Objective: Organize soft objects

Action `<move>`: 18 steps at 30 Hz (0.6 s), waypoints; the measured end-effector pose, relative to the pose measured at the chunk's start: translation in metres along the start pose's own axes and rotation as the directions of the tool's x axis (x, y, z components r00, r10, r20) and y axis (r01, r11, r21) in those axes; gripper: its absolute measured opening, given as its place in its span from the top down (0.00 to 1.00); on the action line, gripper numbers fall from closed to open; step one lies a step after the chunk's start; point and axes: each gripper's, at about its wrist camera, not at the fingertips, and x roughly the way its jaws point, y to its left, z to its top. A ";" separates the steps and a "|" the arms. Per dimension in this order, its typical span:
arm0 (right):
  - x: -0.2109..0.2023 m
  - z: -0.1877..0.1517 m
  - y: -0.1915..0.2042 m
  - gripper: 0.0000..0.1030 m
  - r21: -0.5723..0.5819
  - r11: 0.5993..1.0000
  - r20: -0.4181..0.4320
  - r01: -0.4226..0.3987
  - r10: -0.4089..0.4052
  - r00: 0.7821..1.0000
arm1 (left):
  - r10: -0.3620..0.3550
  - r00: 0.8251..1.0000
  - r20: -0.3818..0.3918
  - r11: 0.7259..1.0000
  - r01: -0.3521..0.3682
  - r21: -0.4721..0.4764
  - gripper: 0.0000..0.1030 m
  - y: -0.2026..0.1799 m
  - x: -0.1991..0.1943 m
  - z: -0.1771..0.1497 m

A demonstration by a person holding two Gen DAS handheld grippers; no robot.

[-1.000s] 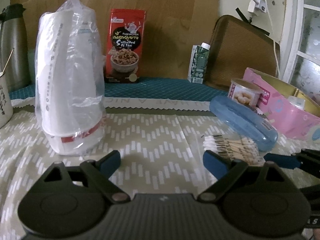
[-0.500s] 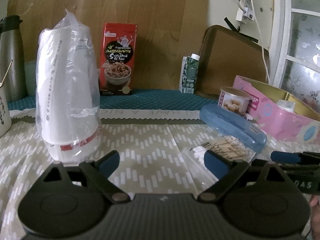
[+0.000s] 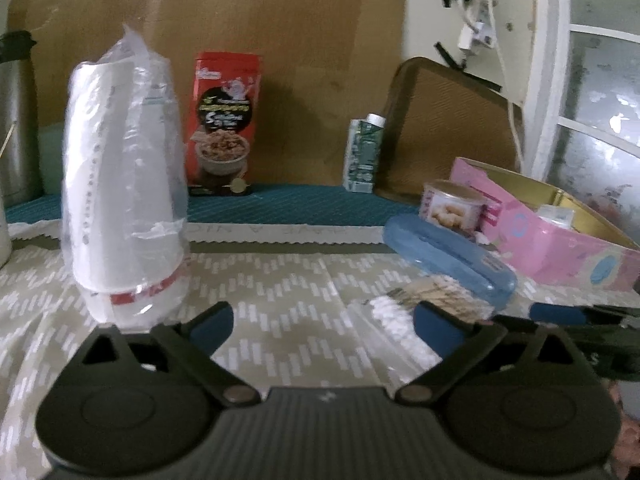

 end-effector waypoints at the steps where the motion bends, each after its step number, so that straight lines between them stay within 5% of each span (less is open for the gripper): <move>1: 0.000 0.000 0.000 0.37 0.003 1.000 0.000 0.001 -0.001 1.000 | -0.008 1.000 -0.003 1.000 0.008 0.006 0.01 -0.001 0.000 0.000; 18: -0.001 0.001 -0.006 0.34 0.043 0.999 0.006 -0.013 0.012 1.000 | -0.023 0.999 -0.030 1.000 0.023 0.006 0.00 -0.001 0.005 0.000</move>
